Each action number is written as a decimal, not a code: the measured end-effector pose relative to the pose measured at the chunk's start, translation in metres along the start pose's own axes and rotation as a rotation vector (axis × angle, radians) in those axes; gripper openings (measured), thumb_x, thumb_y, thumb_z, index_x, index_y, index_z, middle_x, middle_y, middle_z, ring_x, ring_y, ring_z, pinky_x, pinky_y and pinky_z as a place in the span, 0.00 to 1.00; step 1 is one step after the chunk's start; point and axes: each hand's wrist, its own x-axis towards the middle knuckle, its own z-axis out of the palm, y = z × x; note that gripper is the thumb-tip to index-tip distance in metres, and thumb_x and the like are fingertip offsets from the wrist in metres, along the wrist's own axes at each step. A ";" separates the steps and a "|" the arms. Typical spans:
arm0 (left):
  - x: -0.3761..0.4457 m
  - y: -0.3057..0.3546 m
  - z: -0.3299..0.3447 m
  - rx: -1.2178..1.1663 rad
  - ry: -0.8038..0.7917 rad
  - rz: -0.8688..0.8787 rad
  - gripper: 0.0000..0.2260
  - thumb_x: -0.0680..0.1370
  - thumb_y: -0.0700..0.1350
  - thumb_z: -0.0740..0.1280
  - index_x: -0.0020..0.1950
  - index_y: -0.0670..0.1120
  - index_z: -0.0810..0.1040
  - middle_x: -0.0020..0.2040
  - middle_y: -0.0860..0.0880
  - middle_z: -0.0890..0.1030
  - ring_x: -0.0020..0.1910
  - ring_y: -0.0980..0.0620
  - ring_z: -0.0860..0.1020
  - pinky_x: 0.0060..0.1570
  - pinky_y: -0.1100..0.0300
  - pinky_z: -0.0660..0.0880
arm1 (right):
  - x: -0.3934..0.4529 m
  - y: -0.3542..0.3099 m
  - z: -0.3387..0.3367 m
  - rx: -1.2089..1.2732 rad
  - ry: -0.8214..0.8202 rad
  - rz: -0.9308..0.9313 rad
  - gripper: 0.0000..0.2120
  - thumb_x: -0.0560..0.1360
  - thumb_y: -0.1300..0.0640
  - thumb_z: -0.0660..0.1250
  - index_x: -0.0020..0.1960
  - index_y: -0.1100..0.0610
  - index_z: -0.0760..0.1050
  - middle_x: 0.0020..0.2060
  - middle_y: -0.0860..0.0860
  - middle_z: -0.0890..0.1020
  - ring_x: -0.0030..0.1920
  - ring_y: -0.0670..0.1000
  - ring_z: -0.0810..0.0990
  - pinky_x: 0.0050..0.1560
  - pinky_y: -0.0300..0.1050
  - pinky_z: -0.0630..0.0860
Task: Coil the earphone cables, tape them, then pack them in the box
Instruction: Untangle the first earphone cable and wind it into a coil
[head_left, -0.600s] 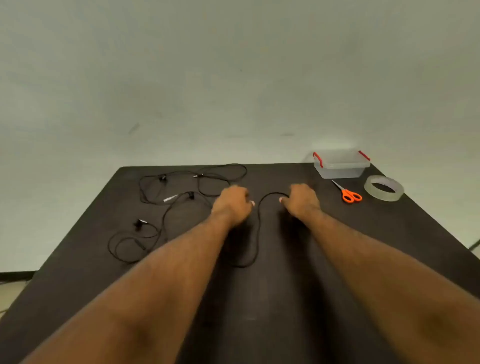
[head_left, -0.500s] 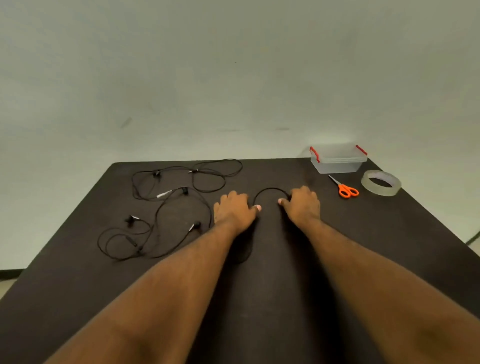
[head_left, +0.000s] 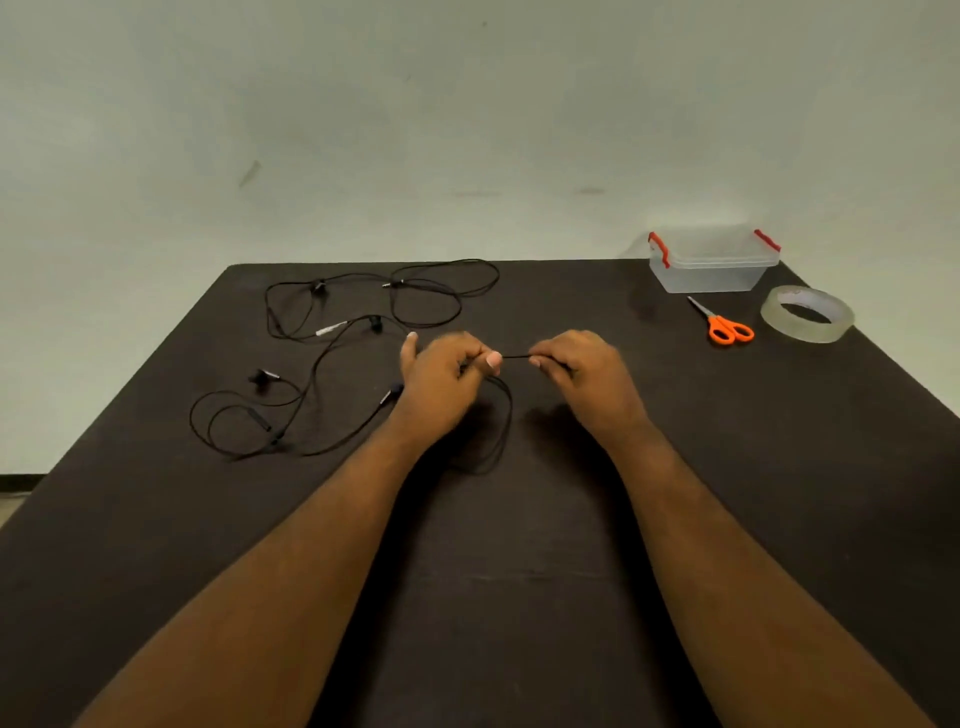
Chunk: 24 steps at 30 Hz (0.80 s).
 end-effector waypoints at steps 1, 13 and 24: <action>-0.001 0.000 -0.003 -0.040 -0.028 -0.002 0.11 0.81 0.49 0.63 0.41 0.49 0.78 0.36 0.55 0.78 0.44 0.55 0.78 0.73 0.44 0.45 | 0.000 0.005 -0.002 -0.016 0.026 0.018 0.03 0.74 0.62 0.70 0.46 0.60 0.83 0.40 0.53 0.84 0.41 0.53 0.79 0.47 0.41 0.69; 0.006 -0.038 -0.043 0.059 0.258 0.069 0.08 0.78 0.44 0.68 0.42 0.42 0.82 0.37 0.47 0.82 0.39 0.46 0.79 0.58 0.63 0.60 | -0.008 0.058 -0.038 -0.268 0.164 0.474 0.10 0.77 0.53 0.67 0.55 0.54 0.82 0.48 0.53 0.85 0.53 0.59 0.78 0.57 0.57 0.72; 0.002 -0.033 -0.025 -0.129 0.327 0.060 0.03 0.75 0.38 0.69 0.43 0.40 0.81 0.40 0.50 0.79 0.41 0.55 0.75 0.42 0.76 0.66 | -0.006 0.047 -0.031 -0.155 0.092 0.672 0.16 0.76 0.54 0.69 0.63 0.55 0.78 0.59 0.53 0.81 0.63 0.56 0.76 0.65 0.56 0.71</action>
